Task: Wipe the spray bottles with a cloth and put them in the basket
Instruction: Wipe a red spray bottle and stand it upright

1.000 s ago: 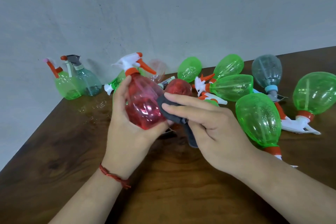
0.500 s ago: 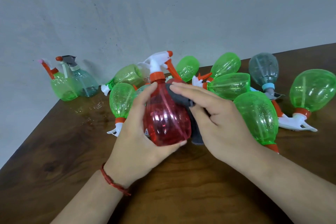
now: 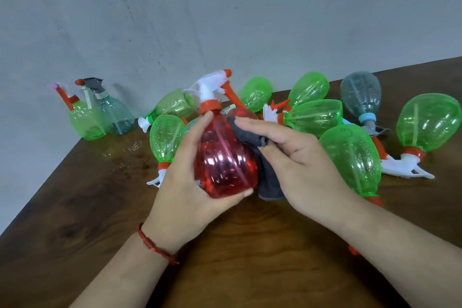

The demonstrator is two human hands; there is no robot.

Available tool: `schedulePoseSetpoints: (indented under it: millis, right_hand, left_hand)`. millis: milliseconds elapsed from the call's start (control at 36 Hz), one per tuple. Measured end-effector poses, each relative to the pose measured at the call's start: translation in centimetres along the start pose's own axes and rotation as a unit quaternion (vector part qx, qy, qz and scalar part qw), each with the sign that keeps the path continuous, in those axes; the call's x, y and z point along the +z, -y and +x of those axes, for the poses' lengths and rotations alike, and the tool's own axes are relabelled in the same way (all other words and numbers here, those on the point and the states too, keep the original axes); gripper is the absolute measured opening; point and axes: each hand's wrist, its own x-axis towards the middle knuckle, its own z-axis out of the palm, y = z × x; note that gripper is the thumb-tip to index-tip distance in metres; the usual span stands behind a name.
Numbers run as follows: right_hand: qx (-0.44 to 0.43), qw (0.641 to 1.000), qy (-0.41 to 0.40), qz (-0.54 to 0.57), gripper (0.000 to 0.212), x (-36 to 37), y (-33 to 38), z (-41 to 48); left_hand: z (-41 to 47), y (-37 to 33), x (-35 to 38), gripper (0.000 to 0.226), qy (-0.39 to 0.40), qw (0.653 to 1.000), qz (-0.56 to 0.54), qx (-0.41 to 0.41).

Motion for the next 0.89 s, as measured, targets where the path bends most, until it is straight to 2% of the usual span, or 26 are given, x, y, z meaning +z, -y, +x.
schedulePoseSetpoints:
  millis: [139,278,389,472,528,583,667,722,806,889]
  right_hand:
    - [-0.088,0.989,0.037,-0.114,0.059,0.6,-0.1,-0.6]
    - [-0.121,0.98,0.046,-0.151,0.058,1.1,-0.2,-1.0]
    - [-0.124,0.98,0.025,-0.154,0.06,0.9,-0.1,-0.9]
    - [-0.097,0.988,0.001,-0.122,0.061,0.8,-0.1,-0.6]
    - [-0.042,0.998,-0.014,-0.044,0.057,0.6,0.1,-0.4]
    - [0.023,0.996,-0.017,0.082,0.052,0.3,0.6,0.0]
    - [0.045,0.983,-0.009,0.179,0.047,0.0,1.1,0.4]
    - [0.036,0.981,-0.009,0.189,0.047,0.0,1.3,0.4]
    - [0.031,0.987,-0.028,0.156,0.048,-0.1,1.2,0.2]
    - [0.033,0.992,-0.034,0.119,0.05,0.0,0.9,0.1]
  left_hand:
    - [0.5,0.3,-0.9,0.118,-0.118,0.991,-0.027,-0.058]
    - [0.8,0.3,-1.3,0.116,-0.14,0.986,-0.038,-0.085]
    - [0.5,0.3,-1.0,0.118,-0.115,0.99,-0.029,-0.074]
    - [0.2,-0.5,-0.4,0.119,-0.072,0.996,-0.022,-0.055]
    - [-0.1,-0.8,0.0,0.12,-0.043,0.998,-0.023,-0.039]
    - [-0.3,-1.3,0.2,0.121,-0.015,0.999,-0.039,-0.027]
    - [-0.4,-2.1,0.3,0.123,0.018,0.993,-0.117,-0.004]
    - [-0.4,-1.9,0.1,0.123,0.035,0.99,-0.135,0.004]
    - [-0.3,-1.0,-0.5,0.129,0.059,0.996,-0.071,0.001]
    - [-0.3,-0.5,-0.4,0.124,0.06,0.998,-0.026,0.001]
